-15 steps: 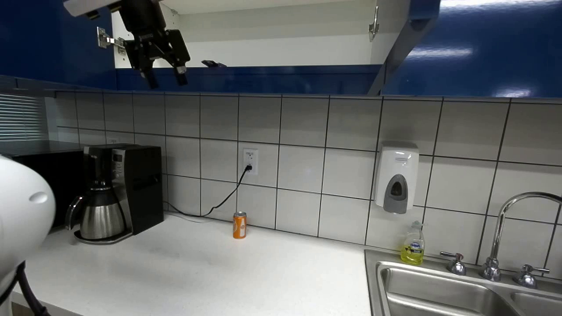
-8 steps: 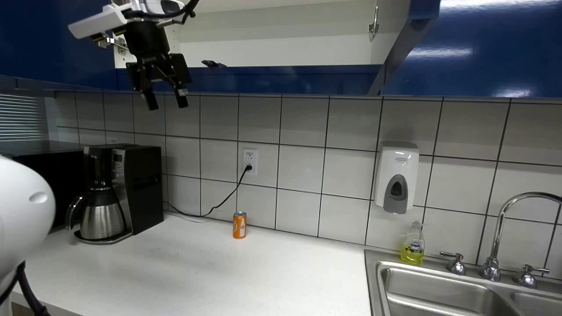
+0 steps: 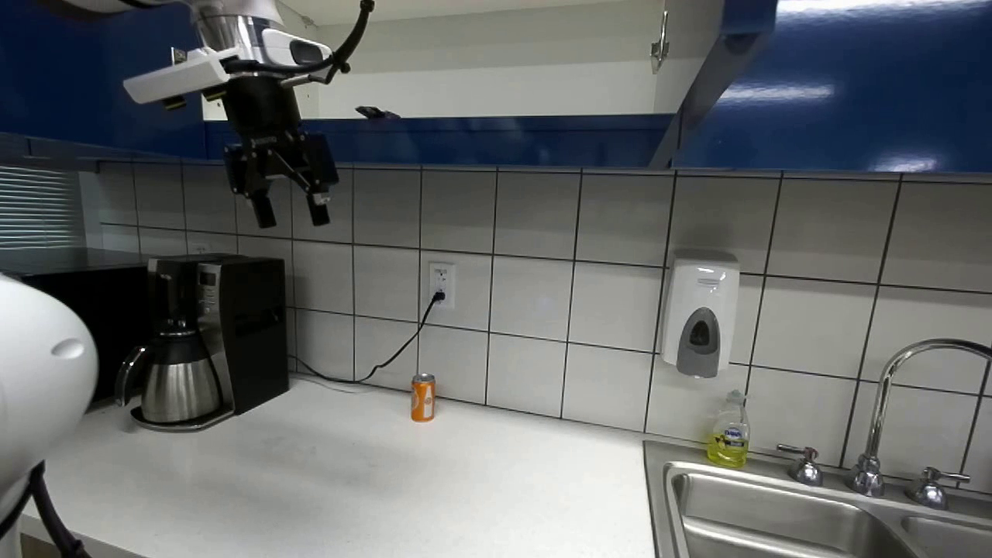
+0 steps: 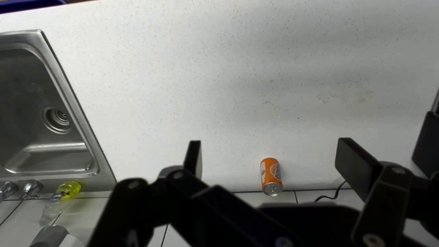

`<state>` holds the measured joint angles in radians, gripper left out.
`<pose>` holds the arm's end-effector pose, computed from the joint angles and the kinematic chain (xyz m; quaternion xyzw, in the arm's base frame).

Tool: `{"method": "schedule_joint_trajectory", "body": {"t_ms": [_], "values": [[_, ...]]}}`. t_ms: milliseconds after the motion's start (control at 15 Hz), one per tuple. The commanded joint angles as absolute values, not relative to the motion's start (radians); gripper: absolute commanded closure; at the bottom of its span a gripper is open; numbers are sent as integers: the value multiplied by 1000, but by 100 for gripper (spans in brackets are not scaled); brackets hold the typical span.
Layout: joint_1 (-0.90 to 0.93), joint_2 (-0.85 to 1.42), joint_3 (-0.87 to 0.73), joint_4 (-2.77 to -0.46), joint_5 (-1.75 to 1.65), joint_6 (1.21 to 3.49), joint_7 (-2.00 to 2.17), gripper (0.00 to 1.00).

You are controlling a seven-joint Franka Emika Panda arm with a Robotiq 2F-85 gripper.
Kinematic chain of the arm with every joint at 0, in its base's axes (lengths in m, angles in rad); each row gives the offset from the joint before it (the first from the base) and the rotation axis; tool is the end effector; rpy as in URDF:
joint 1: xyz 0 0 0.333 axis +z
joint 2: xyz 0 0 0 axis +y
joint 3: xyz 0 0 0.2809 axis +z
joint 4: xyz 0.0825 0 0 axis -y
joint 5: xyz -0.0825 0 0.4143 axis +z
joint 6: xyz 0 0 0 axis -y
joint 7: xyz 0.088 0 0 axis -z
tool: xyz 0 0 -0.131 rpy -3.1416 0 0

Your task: Put the packet in the top cabinet

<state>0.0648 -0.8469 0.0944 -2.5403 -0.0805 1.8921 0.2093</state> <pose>0.3744 0.0521 0.5006 0.9920 -0.0283 0.1087 0.0569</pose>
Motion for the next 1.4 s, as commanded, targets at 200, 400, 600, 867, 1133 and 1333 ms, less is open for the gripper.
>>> {"method": "schedule_joint_trajectory", "body": {"t_ms": [200, 400, 600, 867, 1133, 1333], "values": [[53, -877, 87, -2666, -71, 2022, 179, 0], [50, -870, 81, -2715, -72, 2087, 179, 0], [49, -856, 75, -2757, -67, 2131, 178, 0], [51, -836, 68, -2790, -59, 2152, 179, 0], [46, -808, 82, -2766, -65, 2119, 195, 0], [46, -806, 83, -2764, -65, 2119, 195, 0]]}}
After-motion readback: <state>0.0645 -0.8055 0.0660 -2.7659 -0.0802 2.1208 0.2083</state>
